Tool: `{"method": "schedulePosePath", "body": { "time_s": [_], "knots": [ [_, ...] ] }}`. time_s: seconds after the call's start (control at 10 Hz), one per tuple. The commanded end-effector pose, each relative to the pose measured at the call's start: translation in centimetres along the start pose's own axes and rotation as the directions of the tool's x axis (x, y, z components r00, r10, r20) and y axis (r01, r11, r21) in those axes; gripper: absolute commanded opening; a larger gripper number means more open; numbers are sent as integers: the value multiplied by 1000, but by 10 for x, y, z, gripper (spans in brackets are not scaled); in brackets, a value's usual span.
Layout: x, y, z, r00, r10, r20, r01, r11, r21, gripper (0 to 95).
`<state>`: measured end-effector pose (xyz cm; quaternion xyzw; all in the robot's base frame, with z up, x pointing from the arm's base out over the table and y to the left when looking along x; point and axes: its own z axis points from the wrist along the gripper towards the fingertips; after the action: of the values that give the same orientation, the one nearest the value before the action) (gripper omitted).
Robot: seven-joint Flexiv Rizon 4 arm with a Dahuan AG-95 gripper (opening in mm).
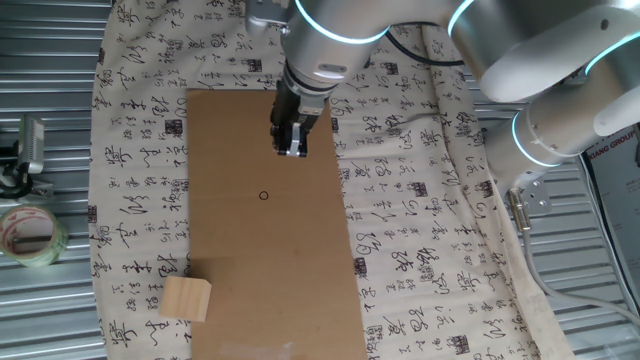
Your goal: Grab the block and place it at the designated location
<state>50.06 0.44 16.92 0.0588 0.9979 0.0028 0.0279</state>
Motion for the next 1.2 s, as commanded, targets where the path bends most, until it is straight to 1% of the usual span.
{"method": "schedulePosePath", "body": {
  "time_s": [0.1, 0.3, 0.6, 0.8, 1.2],
  "knots": [
    [-3, 1, 2, 1000, 0, -2, 0, 1000, 1, 0],
    [-8, 3, 4, 1000, 3, -5, -3, 1000, 2, 0],
    [-16, 17, 6, 999, 40, -11, -40, 999, 8, 0],
    [-20, 22, 7, 999, 51, -16, -51, 999, 10, 0],
    [-30, 32, 13, 997, 73, -17, -73, 997, 18, 0]
  ]
}}
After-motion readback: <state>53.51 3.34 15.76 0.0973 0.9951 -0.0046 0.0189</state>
